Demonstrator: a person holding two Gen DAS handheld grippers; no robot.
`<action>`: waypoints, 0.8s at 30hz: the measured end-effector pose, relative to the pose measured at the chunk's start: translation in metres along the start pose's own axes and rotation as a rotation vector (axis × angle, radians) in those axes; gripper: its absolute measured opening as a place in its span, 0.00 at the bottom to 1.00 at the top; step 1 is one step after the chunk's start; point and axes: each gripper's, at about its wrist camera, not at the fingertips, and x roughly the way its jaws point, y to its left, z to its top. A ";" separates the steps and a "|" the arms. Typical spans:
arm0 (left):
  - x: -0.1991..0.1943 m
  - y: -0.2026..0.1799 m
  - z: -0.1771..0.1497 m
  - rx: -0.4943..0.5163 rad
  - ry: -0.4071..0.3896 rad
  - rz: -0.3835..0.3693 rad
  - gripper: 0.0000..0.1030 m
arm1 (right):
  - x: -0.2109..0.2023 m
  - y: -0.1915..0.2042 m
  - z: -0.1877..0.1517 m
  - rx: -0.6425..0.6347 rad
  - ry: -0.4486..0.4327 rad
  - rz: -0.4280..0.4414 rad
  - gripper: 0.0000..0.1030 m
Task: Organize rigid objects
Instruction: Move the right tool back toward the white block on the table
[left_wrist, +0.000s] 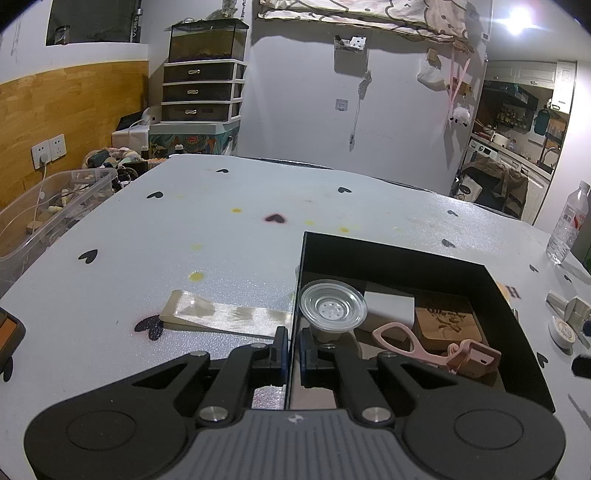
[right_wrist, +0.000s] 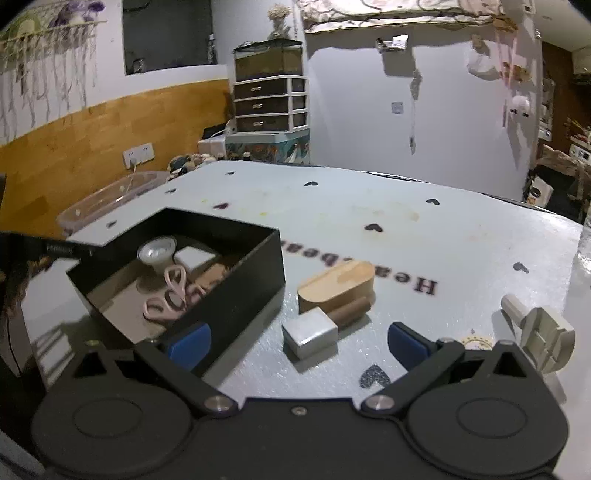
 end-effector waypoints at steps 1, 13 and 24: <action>0.000 0.000 0.000 0.001 0.000 0.000 0.05 | 0.003 -0.003 -0.002 -0.030 -0.004 0.003 1.00; 0.000 0.000 0.000 -0.001 0.001 -0.001 0.05 | 0.061 -0.033 0.013 -0.342 0.109 0.138 1.00; -0.001 0.001 -0.001 0.001 0.007 -0.001 0.05 | 0.110 -0.041 0.022 -0.383 0.203 0.283 1.00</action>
